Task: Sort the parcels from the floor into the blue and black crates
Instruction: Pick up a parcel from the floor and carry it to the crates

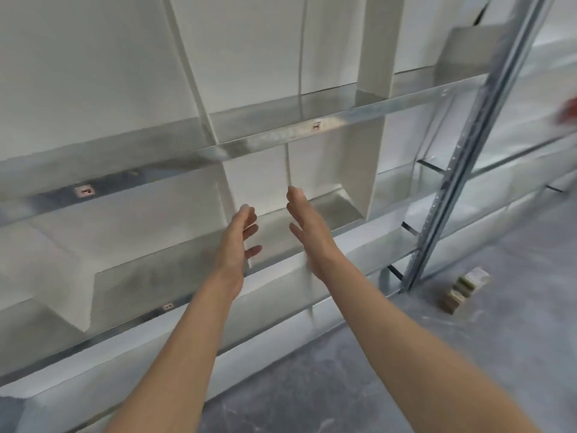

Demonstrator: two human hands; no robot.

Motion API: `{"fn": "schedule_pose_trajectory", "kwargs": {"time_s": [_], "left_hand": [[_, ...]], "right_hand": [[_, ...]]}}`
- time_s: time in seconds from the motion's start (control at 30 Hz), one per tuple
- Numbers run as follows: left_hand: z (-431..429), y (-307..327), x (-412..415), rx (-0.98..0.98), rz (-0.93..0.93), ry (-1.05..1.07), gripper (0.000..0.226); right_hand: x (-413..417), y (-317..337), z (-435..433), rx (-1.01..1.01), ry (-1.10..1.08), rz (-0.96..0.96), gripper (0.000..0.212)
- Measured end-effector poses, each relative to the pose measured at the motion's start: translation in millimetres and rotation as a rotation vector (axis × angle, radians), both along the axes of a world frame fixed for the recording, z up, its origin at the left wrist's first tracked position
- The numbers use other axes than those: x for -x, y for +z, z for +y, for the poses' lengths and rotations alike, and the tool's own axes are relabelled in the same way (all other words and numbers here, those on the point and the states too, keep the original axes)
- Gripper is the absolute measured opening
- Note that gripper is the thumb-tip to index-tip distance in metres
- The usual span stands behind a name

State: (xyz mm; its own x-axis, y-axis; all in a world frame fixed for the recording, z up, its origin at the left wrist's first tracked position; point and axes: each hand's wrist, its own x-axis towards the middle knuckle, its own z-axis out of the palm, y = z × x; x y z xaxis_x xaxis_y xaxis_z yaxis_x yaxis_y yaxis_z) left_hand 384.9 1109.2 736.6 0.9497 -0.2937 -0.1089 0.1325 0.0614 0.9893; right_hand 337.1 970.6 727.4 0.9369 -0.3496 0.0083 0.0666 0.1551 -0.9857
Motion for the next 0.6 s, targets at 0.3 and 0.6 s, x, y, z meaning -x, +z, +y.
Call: {"fn": "schedule_pose_trajectory", "kwargs": {"time_s": [0.3, 0.6], "left_hand": [[-173.1, -15.2, 38.8, -0.069, 0.019, -0.381, 0.043], [-310.0, -47.0, 91.9, -0.12, 0.09, -0.817, 0.034]], "right_hand": [[81.2, -26.6, -143.3, -0.053, -0.348, 0.063, 0.072], [163.8, -53.4, -225.8, -0.127, -0.78, 0.17, 0.063]]}}
